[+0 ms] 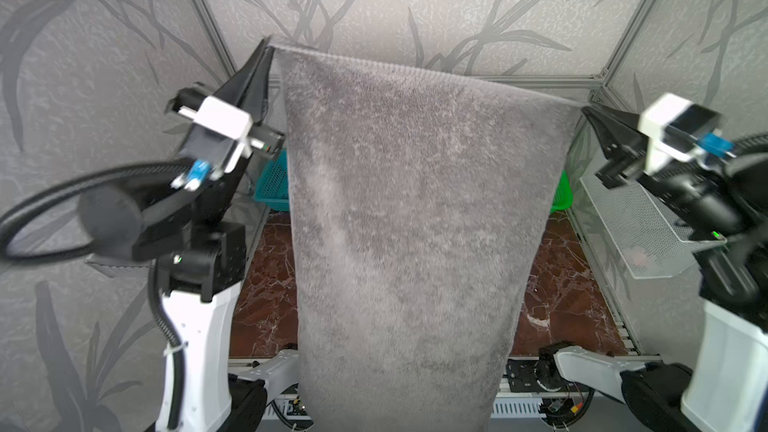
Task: Fold and stack the towels
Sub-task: 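Lower the grey towel flat onto the table, drawing grippers toward the baskets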
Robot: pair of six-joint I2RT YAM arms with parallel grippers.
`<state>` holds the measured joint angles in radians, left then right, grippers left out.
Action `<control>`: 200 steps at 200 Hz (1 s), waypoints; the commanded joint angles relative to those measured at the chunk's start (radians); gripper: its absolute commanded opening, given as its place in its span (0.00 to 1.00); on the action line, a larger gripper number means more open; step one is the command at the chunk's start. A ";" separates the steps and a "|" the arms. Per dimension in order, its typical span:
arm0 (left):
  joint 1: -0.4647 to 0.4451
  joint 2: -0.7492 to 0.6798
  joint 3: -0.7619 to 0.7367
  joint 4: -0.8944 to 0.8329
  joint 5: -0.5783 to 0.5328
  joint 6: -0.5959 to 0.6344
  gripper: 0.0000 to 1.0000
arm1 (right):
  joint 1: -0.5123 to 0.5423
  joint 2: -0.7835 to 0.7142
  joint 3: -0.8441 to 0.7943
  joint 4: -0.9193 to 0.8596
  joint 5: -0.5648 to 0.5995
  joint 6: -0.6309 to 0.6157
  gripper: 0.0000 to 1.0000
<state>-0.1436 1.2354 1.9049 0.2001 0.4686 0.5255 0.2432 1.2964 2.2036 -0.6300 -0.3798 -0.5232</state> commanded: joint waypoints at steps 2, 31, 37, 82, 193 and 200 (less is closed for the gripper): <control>0.016 0.110 -0.055 -0.060 -0.106 0.098 0.00 | -0.004 0.120 -0.004 -0.048 0.128 -0.009 0.00; 0.022 0.191 -0.182 0.015 -0.106 0.078 0.00 | -0.004 0.183 -0.125 0.050 0.119 0.009 0.00; 0.023 0.200 -0.217 0.035 -0.105 0.077 0.00 | -0.004 0.190 -0.158 0.078 0.120 0.011 0.00; 0.025 0.250 -0.422 0.086 -0.173 0.145 0.00 | -0.004 0.290 -0.255 0.166 0.132 0.008 0.00; 0.024 0.255 -0.758 0.148 -0.088 0.042 0.00 | -0.004 0.295 -0.616 0.246 0.173 0.006 0.00; 0.021 0.233 -0.793 0.141 -0.091 0.032 0.00 | -0.004 0.277 -0.656 0.248 0.176 0.001 0.00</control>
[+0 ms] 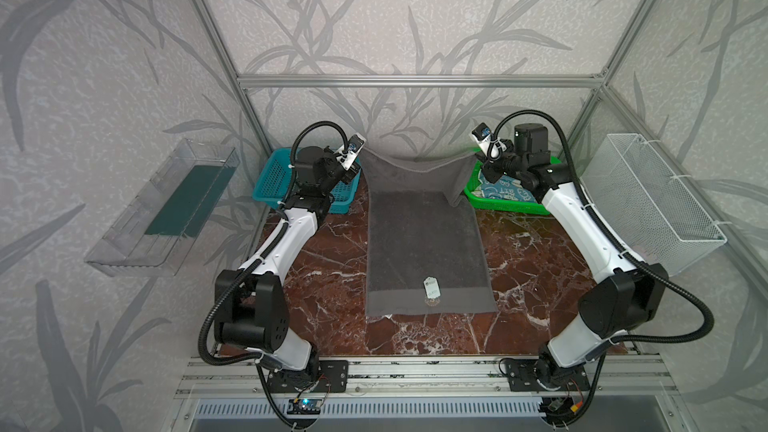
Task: Fold and stack the towels
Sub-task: 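Lower the grey towel flat onto the table, drawing grippers toward the baskets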
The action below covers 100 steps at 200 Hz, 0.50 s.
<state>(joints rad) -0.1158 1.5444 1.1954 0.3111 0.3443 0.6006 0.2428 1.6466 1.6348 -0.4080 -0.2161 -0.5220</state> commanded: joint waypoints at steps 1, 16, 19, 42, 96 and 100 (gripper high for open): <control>-0.007 -0.080 -0.088 0.029 0.033 -0.044 0.00 | -0.004 -0.077 -0.094 0.026 0.013 0.000 0.00; -0.014 -0.135 -0.164 0.003 0.034 -0.062 0.00 | -0.004 -0.123 -0.181 0.026 0.008 -0.011 0.00; -0.016 -0.147 -0.177 -0.004 0.037 -0.065 0.00 | -0.004 -0.133 -0.198 0.026 0.004 -0.014 0.00; -0.035 -0.238 -0.271 -0.103 0.053 -0.068 0.00 | -0.004 -0.211 -0.318 0.015 -0.032 -0.037 0.00; -0.055 -0.447 -0.363 -0.262 -0.034 -0.041 0.00 | -0.002 -0.335 -0.372 -0.038 0.020 -0.131 0.00; -0.055 -0.455 -0.353 -0.267 -0.042 -0.037 0.00 | -0.002 -0.336 -0.353 -0.035 0.021 -0.135 0.00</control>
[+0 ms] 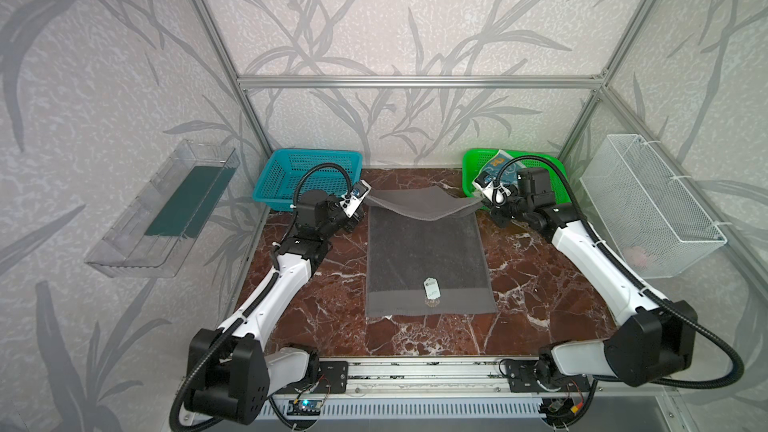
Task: Fold and stack the towels
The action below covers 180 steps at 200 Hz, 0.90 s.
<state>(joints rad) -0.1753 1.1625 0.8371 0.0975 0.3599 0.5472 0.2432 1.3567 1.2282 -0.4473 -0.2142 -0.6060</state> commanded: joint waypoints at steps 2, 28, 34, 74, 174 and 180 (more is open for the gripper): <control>0.006 -0.076 0.011 -0.054 -0.062 0.019 0.00 | -0.002 -0.044 0.062 0.006 0.021 -0.053 0.00; 0.011 -0.065 0.148 -0.087 -0.086 0.049 0.00 | -0.002 0.009 0.229 0.052 0.079 -0.089 0.00; 0.011 -0.055 0.177 -0.081 -0.087 0.059 0.00 | -0.002 0.030 0.280 0.051 0.099 -0.104 0.00; 0.022 0.041 0.296 -0.013 -0.097 0.096 0.00 | -0.003 0.147 0.473 0.110 0.207 -0.212 0.00; 0.024 0.050 0.267 -0.063 -0.032 0.170 0.00 | 0.001 -0.073 0.094 0.092 0.102 -0.223 0.00; 0.024 0.067 0.283 -0.051 -0.016 0.169 0.00 | 0.001 -0.071 0.096 0.083 0.104 -0.229 0.00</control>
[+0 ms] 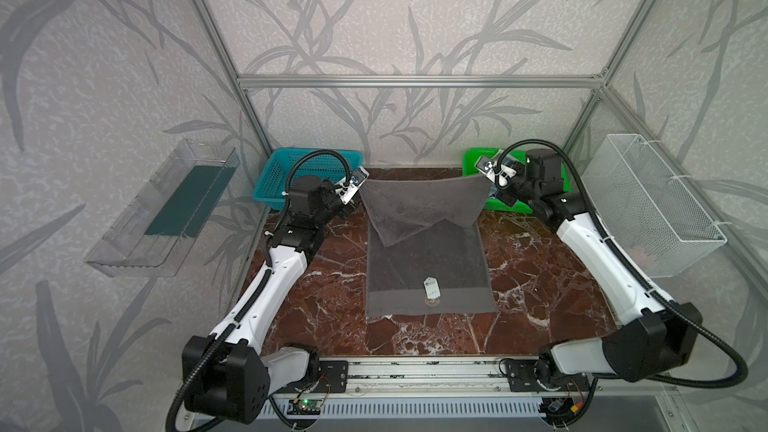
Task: Fold and stack the towels
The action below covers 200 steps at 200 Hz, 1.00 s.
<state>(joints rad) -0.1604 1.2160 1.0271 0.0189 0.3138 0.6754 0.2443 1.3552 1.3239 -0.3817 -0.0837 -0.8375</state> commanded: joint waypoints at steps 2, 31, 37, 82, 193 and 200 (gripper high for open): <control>0.010 0.017 0.098 0.033 0.036 0.041 0.00 | 0.000 -0.068 0.002 0.015 -0.025 0.001 0.00; 0.010 0.140 0.202 0.113 0.017 0.041 0.00 | -0.007 0.011 0.070 0.011 -0.014 0.001 0.00; 0.010 0.167 0.220 0.130 0.011 0.038 0.00 | -0.005 0.032 0.093 0.000 -0.017 0.008 0.00; -0.004 0.133 0.088 0.123 0.062 -0.011 0.00 | 0.013 0.018 0.008 -0.056 -0.089 0.024 0.00; -0.248 -0.217 -0.322 -0.410 -0.025 -0.019 0.00 | 0.234 -0.274 -0.526 -0.294 -0.079 -0.130 0.00; -0.265 -0.211 -0.344 -0.410 -0.040 -0.018 0.00 | 0.254 -0.253 -0.532 -0.306 -0.057 -0.132 0.00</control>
<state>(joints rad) -0.3824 0.9932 0.7555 -0.3050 0.3260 0.6598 0.4370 1.0424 0.8352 -0.5903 -0.2256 -0.9253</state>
